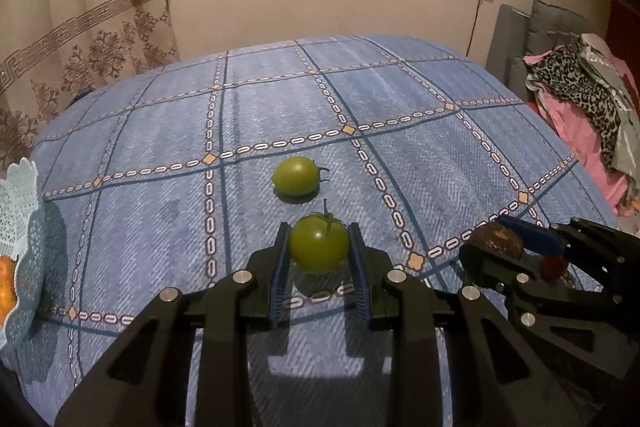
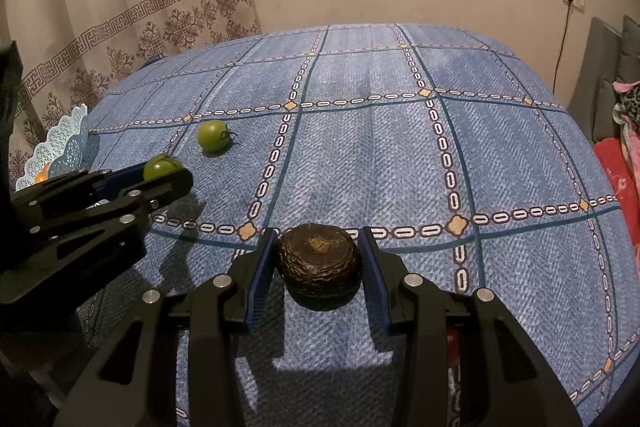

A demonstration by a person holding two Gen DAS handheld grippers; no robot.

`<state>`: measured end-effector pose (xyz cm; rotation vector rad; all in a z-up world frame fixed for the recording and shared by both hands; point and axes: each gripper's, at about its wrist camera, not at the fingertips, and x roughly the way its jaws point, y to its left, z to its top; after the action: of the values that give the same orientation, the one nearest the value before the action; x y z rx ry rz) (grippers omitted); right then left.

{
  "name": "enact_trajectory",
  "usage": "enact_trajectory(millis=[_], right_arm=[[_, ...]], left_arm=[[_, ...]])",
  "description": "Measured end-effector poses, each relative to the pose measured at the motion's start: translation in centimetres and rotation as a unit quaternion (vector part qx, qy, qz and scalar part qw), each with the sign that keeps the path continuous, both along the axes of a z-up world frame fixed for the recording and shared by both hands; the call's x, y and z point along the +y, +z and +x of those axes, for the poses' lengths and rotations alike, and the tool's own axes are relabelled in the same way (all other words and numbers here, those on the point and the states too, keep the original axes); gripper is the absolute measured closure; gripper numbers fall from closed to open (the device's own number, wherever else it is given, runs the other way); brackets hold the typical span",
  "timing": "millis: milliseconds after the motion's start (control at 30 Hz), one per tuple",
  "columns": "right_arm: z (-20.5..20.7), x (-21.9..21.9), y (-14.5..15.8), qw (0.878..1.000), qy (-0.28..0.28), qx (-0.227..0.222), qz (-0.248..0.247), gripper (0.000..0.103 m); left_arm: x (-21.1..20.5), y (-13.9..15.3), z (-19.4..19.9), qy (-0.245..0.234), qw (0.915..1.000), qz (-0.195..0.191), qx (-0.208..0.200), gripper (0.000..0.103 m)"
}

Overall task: Organize fruits
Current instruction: 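Grasp a green tomato with the left tool while the right tool holds the avocado, then carry the green tomato and avocado to the basket and release both inside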

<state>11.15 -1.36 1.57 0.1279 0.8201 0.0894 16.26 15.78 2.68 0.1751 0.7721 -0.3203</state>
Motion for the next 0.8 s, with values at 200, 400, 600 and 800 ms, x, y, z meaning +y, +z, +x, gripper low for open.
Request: enact_trajectory(millis=[200,400,600,800], right_arm=[[-0.2,0.1,0.1,1.000,0.002,-0.005,0.003,0.061],[-0.6,0.0,0.5,1.000,0.009,-0.013,0.022,0.061],[-1.3,0.0,1.1,0.999,0.014,-0.021,0.042,0.061],[-1.9,1.0,2.0,0.998,0.020,-0.032,0.043,0.061]], left_arm=[[0.8,0.4,-0.8,0.009,0.9999,-0.005,-0.006,0.074],[1.5,1.0,-1.5,0.016,0.9997,-0.011,-0.013,0.074],[2.6,1.8,-2.2,0.024,0.9993,-0.019,-0.023,0.074],[4.0,2.7,-2.9,0.038,0.9983,-0.027,-0.034,0.074]])
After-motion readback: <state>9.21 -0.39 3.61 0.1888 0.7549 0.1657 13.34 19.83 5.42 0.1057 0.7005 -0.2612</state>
